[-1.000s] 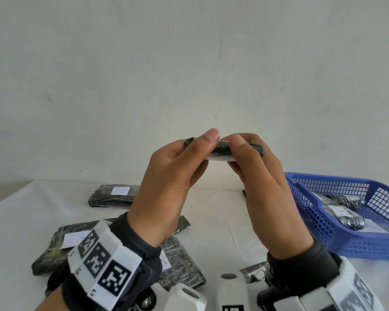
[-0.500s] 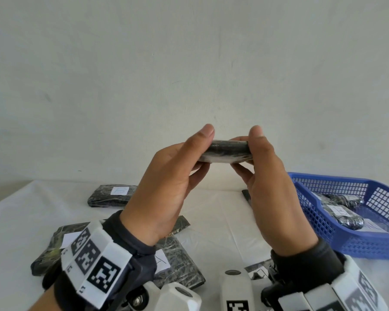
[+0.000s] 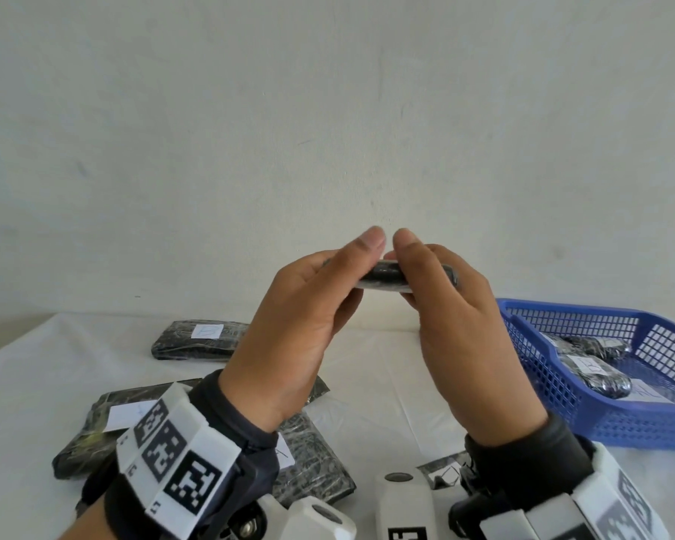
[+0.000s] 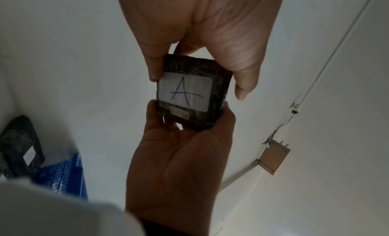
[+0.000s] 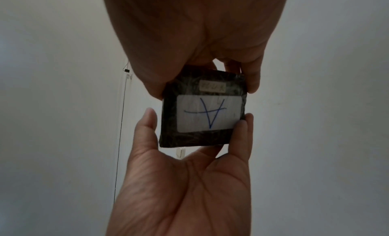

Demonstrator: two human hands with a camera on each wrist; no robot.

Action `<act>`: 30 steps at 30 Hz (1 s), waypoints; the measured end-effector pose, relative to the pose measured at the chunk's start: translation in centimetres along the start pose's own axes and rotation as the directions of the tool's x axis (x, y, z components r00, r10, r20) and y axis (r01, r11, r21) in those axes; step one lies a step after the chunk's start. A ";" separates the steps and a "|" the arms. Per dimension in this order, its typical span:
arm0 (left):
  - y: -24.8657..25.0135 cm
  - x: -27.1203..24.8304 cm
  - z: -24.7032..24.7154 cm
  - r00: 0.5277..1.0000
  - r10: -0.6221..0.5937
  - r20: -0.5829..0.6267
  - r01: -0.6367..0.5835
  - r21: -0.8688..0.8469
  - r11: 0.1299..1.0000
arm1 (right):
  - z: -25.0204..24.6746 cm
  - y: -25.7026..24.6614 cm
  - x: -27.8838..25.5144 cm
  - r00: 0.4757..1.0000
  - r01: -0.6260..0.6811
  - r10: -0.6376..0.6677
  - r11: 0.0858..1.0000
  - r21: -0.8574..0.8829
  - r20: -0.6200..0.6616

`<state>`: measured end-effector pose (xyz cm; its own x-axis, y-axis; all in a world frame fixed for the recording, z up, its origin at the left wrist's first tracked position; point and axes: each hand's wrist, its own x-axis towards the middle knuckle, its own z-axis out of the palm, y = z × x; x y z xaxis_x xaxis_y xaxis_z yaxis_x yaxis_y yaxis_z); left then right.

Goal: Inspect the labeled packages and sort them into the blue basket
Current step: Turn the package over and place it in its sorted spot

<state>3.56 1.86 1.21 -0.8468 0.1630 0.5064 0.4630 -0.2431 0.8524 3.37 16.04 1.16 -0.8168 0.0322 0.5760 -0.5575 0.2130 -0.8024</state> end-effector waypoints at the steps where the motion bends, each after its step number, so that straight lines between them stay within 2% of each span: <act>1: -0.1 0.0 -0.1 1.000 0.008 0.001 -0.008 0.029 1.000 | 0.0 0.1 0.0 1.000 -0.001 0.001 1.000 0.011 -0.005; 3: -0.3 0.2 -0.3 0.999 -0.004 -0.035 0.007 0.074 0.997 | 0.0 0.3 0.1 1.000 -0.021 0.021 0.999 0.029 -0.006; 8: -1.5 0.6 -0.7 0.985 -0.050 -0.162 0.058 0.050 0.997 | -0.1 0.6 0.4 0.989 -0.142 0.145 0.986 0.090 -0.022; 11: -1.5 0.6 -0.9 0.980 -0.026 -0.196 0.038 0.059 0.998 | -0.8 0.8 0.6 0.990 -0.101 0.118 0.973 0.205 -0.071; 13: -1.4 0.8 -1.3 0.989 0.005 -0.147 0.014 0.127 0.992 | -1.2 0.6 0.7 0.993 -0.044 0.064 0.980 0.194 -0.101; 15: -1.4 0.9 -1.7 0.993 0.041 -0.106 -0.023 0.162 0.986 | -1.4 0.2 0.6 0.998 -0.013 0.021 0.992 0.128 -0.065; 20: -1.3 0.9 -1.7 0.990 0.137 -0.024 -0.129 0.205 0.970 | -0.9 -0.3 0.2 0.988 -0.145 0.126 0.960 0.238 0.093; 25: -0.8 0.6 -1.2 0.994 0.108 -0.015 -0.105 0.130 0.986 | -0.6 0.0 0.3 0.999 0.051 -0.052 0.984 0.171 0.001; 28: -0.2 0.3 -0.8 0.998 0.055 -0.027 -0.054 0.029 0.998 | -0.7 -0.1 0.3 0.993 0.114 -0.111 0.978 0.177 -0.028; 30: 0.1 0.3 -0.7 0.996 0.076 -0.050 -0.076 0.001 0.997 | -0.6 -0.1 0.3 0.989 0.145 -0.139 0.976 0.165 -0.050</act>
<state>3.15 1.28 1.33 -0.8210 0.0964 0.5627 0.5265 -0.2536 0.8115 3.28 16.66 1.46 -0.7232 0.0508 0.6888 -0.6868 0.0514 -0.7250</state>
